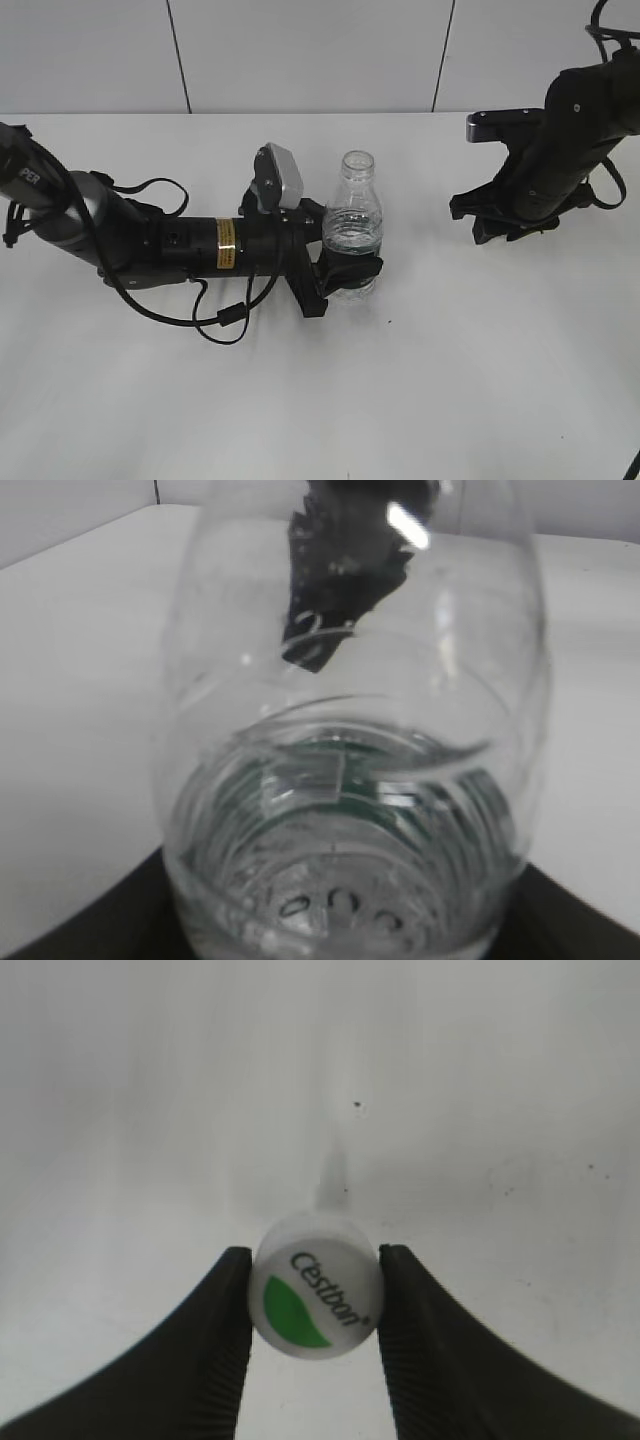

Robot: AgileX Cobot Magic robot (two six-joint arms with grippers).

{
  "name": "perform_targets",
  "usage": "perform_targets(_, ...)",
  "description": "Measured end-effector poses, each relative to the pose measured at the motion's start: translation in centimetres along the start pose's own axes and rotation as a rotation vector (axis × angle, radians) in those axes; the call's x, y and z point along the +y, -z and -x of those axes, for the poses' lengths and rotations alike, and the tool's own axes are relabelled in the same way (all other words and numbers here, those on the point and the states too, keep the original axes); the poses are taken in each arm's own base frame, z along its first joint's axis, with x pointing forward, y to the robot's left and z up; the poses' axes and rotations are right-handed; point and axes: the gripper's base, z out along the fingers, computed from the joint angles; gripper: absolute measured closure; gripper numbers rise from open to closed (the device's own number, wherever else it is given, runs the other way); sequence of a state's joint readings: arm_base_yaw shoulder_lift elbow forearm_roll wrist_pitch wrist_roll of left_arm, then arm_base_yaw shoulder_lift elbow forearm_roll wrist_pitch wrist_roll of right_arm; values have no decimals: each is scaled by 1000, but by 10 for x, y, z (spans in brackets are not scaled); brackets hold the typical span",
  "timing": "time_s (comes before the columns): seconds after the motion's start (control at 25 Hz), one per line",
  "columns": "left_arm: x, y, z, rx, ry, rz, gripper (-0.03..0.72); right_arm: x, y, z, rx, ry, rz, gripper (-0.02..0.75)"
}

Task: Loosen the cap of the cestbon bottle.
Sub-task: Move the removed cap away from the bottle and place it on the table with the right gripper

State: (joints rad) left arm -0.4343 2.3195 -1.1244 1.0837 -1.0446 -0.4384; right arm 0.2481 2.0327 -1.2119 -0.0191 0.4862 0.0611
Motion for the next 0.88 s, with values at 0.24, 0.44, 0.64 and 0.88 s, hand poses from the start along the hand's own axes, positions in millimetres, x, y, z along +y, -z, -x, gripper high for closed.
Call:
perform_targets(0.24,0,0,0,0,1,0,276,0,-12,-4,27,-1,-1,442)
perform_targets(0.44,0,0,0,0,1,0,276,0,-12,-4,27,15,-2,415)
perform_targets(0.64,0,0,0,0,1,0,276,0,-12,-4,27,26,-2,206)
perform_targets(0.88,0,0,0,0,1,1,276,0,-9,-3,19,30,-2,151)
